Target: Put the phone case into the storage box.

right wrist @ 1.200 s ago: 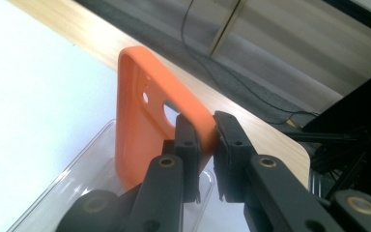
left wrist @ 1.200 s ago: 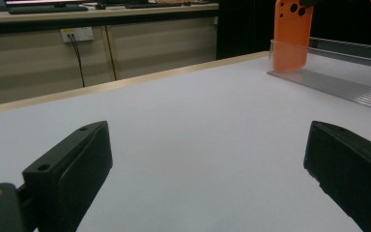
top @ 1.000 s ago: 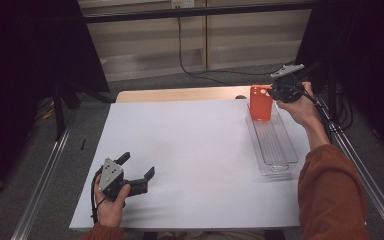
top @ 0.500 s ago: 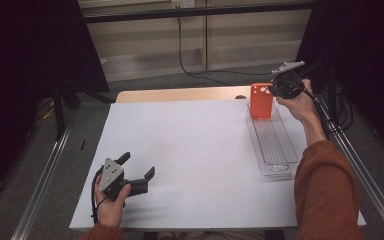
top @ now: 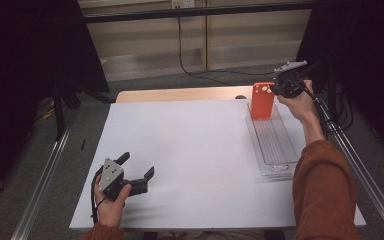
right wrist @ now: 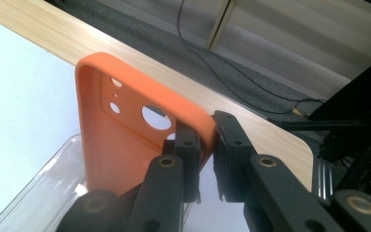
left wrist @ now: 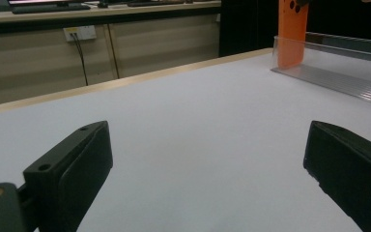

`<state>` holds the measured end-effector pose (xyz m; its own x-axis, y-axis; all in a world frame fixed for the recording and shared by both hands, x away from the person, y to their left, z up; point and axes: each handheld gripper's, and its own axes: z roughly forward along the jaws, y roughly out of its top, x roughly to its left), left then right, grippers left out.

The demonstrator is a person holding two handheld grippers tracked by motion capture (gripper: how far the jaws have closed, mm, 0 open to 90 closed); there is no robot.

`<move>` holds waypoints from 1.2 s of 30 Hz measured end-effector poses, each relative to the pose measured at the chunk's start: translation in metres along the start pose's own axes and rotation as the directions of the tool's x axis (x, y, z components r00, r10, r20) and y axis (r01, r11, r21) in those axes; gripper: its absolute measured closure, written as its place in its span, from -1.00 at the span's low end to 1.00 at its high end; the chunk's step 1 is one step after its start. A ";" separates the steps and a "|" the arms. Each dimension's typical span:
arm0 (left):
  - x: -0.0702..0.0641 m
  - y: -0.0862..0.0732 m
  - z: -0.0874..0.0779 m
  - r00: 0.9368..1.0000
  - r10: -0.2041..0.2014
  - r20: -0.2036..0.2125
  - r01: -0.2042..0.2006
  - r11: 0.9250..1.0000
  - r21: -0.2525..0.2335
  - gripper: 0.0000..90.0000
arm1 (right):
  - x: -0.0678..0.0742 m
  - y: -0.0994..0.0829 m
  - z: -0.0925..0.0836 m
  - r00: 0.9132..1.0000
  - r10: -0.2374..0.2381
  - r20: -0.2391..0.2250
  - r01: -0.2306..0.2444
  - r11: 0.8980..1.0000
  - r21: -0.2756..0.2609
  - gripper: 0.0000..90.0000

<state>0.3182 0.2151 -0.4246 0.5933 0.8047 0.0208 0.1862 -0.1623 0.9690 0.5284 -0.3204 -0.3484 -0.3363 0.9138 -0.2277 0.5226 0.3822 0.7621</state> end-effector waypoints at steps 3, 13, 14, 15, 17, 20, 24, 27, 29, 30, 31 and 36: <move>0.000 -0.001 0.000 1.000 -0.011 0.003 0.011 1.000 0.003 -0.93 | -0.001 -0.001 0.001 1.000 0.005 0.004 -0.005 1.000 0.002 0.79; 0.001 0.000 0.000 1.000 -0.007 -0.008 0.007 1.000 0.000 -0.92 | -0.004 -0.002 0.003 1.000 0.024 0.008 -0.024 1.000 0.002 0.76; 0.002 -0.001 -0.001 1.000 -0.006 -0.006 0.006 1.000 0.000 -0.92 | -0.005 -0.002 0.003 1.000 0.028 0.004 -0.028 1.000 0.002 0.76; 0.001 -0.001 -0.001 1.000 -0.010 -0.007 0.010 1.000 -0.001 -0.92 | -0.005 -0.002 0.003 1.000 0.029 0.004 -0.029 1.000 0.002 0.76; 0.002 -0.001 -0.001 1.000 -0.009 -0.007 0.009 1.000 -0.002 -0.92 | -0.004 -0.002 0.003 1.000 0.028 0.005 -0.028 1.000 0.002 0.74; 0.001 -0.001 -0.001 1.000 -0.008 -0.008 0.008 1.000 -0.001 -0.92 | -0.005 -0.002 0.003 0.999 0.038 0.009 -0.038 0.999 -0.001 0.67; 0.002 -0.001 -0.001 1.000 -0.012 -0.010 0.012 1.000 -0.004 -0.92 | -0.006 -0.003 0.003 0.998 0.057 0.026 -0.057 0.998 -0.003 0.50; 0.002 -0.001 -0.001 1.000 -0.013 -0.011 0.013 1.000 -0.004 -0.92 | -0.006 -0.003 0.002 0.998 0.063 0.024 -0.063 0.998 -0.003 0.40; 0.002 -0.001 -0.001 1.000 -0.008 -0.009 0.008 1.000 -0.002 -0.92 | -0.007 -0.003 0.002 0.998 0.068 0.019 -0.068 0.998 -0.004 0.31; 0.001 -0.001 -0.001 1.000 -0.009 -0.011 0.008 1.000 -0.004 -0.92 | -0.006 -0.003 0.002 0.997 0.071 0.023 -0.071 0.997 -0.005 0.31; 0.002 -0.001 -0.001 1.000 -0.007 -0.010 0.007 1.000 0.000 -0.92 | -0.006 -0.003 0.002 0.997 0.070 0.021 -0.070 0.998 -0.006 0.29; 0.002 0.000 -0.001 1.000 -0.008 -0.010 0.008 1.000 -0.003 -0.92 | -0.005 -0.004 0.003 0.997 0.078 0.012 -0.078 0.997 -0.005 -0.01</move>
<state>0.3181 0.2175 -0.4244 0.5836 0.8119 0.0157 0.1884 -0.1542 0.9699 0.5301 -0.3259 -0.3519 -0.2854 0.9423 -0.1750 0.5435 0.3095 0.7803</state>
